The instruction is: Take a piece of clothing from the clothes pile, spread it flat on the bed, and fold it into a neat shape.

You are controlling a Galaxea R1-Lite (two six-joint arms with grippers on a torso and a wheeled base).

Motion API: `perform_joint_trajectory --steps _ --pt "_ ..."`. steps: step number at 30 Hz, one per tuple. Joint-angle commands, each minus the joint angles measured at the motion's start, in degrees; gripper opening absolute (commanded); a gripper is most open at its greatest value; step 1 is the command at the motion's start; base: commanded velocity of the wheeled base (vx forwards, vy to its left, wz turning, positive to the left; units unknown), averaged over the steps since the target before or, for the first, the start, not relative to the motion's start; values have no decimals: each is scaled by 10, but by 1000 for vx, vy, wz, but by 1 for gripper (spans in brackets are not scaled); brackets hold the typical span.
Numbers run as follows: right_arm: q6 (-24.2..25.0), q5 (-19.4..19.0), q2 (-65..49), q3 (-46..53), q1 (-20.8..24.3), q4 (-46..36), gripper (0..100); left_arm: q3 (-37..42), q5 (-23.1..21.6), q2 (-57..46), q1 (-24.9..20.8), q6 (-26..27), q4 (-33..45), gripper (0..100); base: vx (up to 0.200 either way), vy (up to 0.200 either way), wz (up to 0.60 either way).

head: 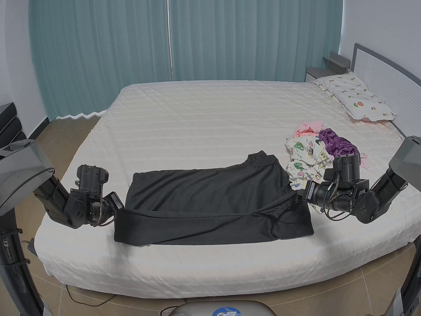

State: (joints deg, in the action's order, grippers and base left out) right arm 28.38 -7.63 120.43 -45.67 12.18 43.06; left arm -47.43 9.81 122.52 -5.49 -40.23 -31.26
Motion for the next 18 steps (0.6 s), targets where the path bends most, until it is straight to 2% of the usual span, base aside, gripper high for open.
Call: perform_joint_trajectory --steps 1,9,18 --pt "1 -1 4 21 0 1 0 -12 -4 18 1 -20 1 0 0 0 0" --pt "-2 -3 -17 88 0 -9 0 25 -37 21 5 -20 8 0 0 0 0" --pt "-2 -5 21 119 0 -12 0 15 -37 61 13 -17 7 0 0 0 0"
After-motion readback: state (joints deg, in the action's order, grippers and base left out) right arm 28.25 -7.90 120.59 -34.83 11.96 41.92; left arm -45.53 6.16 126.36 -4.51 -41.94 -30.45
